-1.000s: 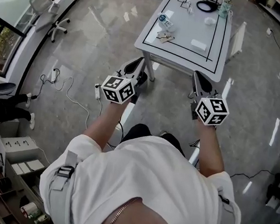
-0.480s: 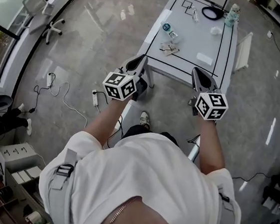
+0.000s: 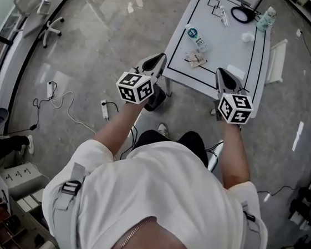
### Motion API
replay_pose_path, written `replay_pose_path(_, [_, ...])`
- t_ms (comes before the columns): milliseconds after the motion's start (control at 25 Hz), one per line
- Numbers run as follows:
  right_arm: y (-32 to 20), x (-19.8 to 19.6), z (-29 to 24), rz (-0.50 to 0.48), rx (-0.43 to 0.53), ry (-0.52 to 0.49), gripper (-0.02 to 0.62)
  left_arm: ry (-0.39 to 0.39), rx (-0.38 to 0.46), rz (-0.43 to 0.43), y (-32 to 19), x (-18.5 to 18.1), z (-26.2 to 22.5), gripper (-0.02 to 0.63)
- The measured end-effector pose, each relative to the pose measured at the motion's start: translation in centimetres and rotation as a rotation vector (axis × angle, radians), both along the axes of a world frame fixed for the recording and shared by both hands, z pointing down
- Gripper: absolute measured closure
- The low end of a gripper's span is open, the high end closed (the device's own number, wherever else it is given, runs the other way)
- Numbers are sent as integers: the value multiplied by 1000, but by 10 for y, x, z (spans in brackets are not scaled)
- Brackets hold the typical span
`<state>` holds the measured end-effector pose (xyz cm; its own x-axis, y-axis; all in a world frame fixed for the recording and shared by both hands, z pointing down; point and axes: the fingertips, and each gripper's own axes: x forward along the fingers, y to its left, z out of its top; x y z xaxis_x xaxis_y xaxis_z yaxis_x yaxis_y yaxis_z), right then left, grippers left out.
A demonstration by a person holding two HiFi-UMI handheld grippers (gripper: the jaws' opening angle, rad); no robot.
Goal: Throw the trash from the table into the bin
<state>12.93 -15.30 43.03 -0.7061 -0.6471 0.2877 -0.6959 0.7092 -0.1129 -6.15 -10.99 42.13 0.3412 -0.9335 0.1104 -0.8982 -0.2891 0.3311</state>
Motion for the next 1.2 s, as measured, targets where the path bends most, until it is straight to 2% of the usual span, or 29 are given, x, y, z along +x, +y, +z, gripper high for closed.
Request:
replay_pose_path(240, [-39, -25, 18, -58, -18, 70, 596, 5, -31, -22, -28, -16, 14, 595])
replay_pose_path(640, [-123, -66, 74, -203, -93, 212, 371, -12, -102, -94, -86, -40, 42, 595])
replay_pose_path(920, [-167, -92, 123, -286, -167, 349, 297, -7, -156, -132, -110, -52, 65, 595])
replay_pose_path(1200, [-200, -117, 174, -359, -248, 505, 257, -2, -204, -197, -113, -71, 84, 595])
